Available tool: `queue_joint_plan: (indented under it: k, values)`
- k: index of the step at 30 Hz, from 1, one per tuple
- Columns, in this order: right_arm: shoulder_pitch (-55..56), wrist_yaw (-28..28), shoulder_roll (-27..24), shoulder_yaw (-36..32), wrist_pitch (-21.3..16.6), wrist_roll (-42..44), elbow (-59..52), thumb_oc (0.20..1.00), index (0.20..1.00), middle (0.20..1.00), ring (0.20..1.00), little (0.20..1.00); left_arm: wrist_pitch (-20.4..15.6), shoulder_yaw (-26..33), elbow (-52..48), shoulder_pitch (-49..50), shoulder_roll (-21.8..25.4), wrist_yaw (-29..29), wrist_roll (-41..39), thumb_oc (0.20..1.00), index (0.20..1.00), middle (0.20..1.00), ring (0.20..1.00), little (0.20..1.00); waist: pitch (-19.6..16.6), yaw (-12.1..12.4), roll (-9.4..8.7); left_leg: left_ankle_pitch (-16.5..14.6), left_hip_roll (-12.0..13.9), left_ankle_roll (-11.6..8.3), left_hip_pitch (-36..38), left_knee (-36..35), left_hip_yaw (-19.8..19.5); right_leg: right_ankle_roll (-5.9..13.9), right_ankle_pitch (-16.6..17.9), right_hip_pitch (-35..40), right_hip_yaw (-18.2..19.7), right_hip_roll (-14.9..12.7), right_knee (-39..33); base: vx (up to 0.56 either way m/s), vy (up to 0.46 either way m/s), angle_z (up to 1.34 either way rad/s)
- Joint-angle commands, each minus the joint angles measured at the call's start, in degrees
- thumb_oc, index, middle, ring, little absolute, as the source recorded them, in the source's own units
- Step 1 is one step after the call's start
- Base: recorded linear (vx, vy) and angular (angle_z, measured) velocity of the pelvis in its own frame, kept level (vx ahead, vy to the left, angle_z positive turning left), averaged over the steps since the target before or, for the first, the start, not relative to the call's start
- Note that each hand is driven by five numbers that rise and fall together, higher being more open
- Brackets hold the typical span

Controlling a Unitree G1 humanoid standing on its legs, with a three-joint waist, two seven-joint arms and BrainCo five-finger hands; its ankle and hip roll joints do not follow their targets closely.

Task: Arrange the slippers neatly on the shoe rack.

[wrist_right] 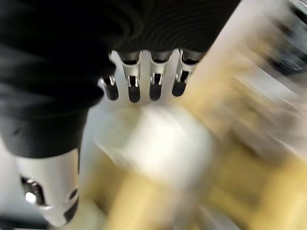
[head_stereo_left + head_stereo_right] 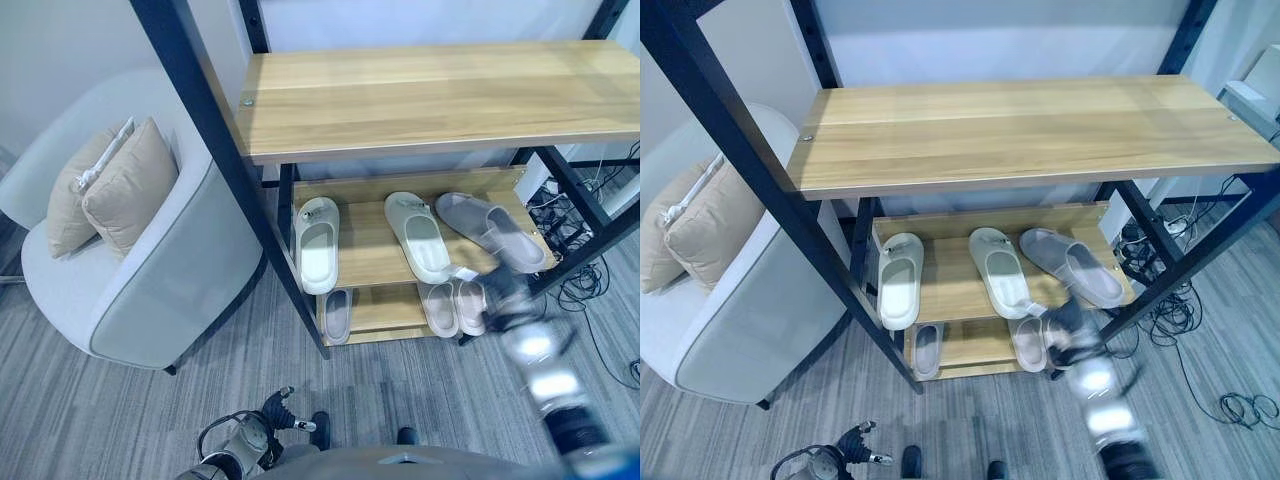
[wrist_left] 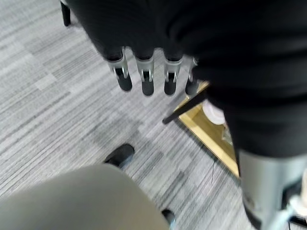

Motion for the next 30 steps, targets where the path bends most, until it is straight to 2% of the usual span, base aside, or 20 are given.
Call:
queue_joint_plan:
  k: [1,14,24,30]
  values:
    - [-1.3,1.7,-8.3,-2.2,0.2,-1.2,1.9,1.0,1.0,1.0,1.0,1.0,-1.3,-1.1,3.0,-3.0,0.0,1.1,0.2,1.0,1.0,1.0,1.0,1.0,0.6,1.5,-0.89,-3.3,2.8,-1.79,-0.1,0.6,3.2,3.39,-0.3,1.4,-0.4,-1.5,0.5,0.02,0.03,-0.1]
    - [-9.9,-4.6,-8.4,-3.3,-0.7,0.1,11.8,1.0,1.0,1.0,1.0,1.0,-1.5,-3.4,0.2,-1.1,0.1,0.9,0.3,1.0,1.0,1.0,1.0,1.0,0.8,4.3,-0.42,-3.0,2.6,-1.99,-1.6,0.6,1.5,3.27,-1.2,1.0,-2.3,-1.3,0.3,0.03,0.007,0.05]
    - [-14.7,-2.0,-9.5,-1.0,0.9,4.6,19.6,1.0,1.0,1.0,1.0,1.0,-0.6,-4.8,-6.6,0.0,2.0,-1.1,-0.8,1.0,1.0,1.0,1.0,1.0,0.8,6.1,-0.26,-2.6,2.1,-2.09,-2.8,0.6,0.1,3.37,-1.4,0.8,-3.7,-1.4,0.3,0.02,0.001,0.08]
    - [-16.4,0.3,-8.7,1.5,1.3,6.3,18.4,1.0,1.0,1.0,1.0,1.0,-0.1,-5.3,-10.1,1.4,3.1,-2.1,-0.9,1.0,1.0,1.0,1.0,1.0,1.0,7.4,-0.26,-2.4,1.7,-2.04,-3.8,0.6,-0.8,3.4,-1.4,0.4,-4.7,-1.5,0.3,0.0,0.026,0.08]
